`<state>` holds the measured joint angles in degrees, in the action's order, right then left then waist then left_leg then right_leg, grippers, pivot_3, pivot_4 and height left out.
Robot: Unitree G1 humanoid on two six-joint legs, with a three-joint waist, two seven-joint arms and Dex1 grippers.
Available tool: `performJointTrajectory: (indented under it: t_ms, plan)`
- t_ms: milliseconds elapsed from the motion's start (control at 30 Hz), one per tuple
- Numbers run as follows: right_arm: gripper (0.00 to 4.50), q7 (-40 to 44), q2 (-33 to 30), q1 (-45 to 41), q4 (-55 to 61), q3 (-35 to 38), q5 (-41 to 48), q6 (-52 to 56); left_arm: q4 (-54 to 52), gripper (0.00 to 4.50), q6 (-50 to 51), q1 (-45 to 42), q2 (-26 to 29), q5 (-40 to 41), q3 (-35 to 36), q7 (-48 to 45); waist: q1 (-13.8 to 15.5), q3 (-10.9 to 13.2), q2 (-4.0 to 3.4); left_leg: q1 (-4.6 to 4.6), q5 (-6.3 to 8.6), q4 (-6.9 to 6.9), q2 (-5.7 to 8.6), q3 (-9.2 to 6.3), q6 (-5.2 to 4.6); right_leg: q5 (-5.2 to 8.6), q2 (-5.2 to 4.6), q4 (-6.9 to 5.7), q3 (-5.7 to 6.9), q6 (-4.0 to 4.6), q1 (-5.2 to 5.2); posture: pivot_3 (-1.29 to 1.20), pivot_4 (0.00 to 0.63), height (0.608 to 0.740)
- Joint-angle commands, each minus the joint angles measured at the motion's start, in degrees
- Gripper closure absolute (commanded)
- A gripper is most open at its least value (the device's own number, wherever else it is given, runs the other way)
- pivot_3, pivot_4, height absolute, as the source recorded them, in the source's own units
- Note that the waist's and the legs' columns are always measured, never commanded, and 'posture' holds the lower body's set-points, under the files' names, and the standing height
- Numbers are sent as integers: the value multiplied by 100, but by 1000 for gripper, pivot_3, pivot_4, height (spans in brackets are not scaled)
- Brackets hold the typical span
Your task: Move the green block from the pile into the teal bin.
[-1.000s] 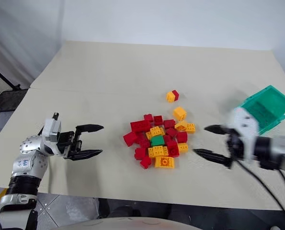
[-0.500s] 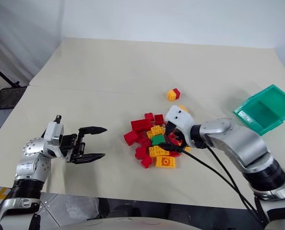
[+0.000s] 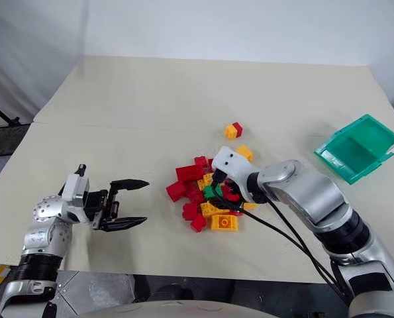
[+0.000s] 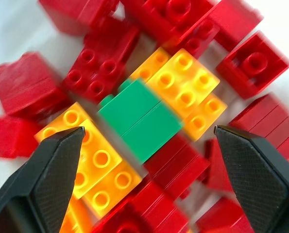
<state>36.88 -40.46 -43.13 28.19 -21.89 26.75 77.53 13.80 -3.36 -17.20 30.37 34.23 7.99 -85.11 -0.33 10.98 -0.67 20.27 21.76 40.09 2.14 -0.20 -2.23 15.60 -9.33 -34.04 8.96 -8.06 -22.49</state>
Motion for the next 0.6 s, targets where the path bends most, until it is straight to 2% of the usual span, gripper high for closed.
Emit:
performJointTrajectory:
  t_ms: [33, 167, 267, 433, 600]
  plan:
    - [45, 117, -99, 191, 245, -192, 233, 377, -206, 0, -71, 47, 16, 44, 92, 26, 11, 0, 1, 0, 0, 0, 0, 0, 0, 0, 0, 0, 0, 0, 0, 0, 150, 740]
    - [45, 2, 84, 189, 23, -130, 98, 207, -176, 0, -86, 29, -8, 27, 73, 45, 14, -3, 4, 0, 0, 0, 4, 0, 0, 0, -2, 2, -1, 0, 1, 0, 150, 740]
    - [45, -82, 342, -120, -480, -105, -55, 124, -115, 0, -90, -42, -23, 22, 59, 64, -5, -4, 6, -1, 0, 1, 3, 1, 0, 0, -2, 1, -1, 0, 2, 0, 150, 740]
    - [45, -98, 424, -194, -767, -339, -211, 35, -39, 0, -129, -109, -34, -11, 48, 49, -82, -5, 6, -15, -4, 1, -2, 15, 5, -4, 0, -15, -12, 7, 1, 0, 150, 740]
    - [45, -103, 544, -298, -842, -156, -160, 221, -44, 0, -128, -90, -19, -6, 88, 96, -92, -5, 6, -13, -4, 1, 0, 15, 4, -4, -2, -13, -13, 7, 0, 0, 150, 740]
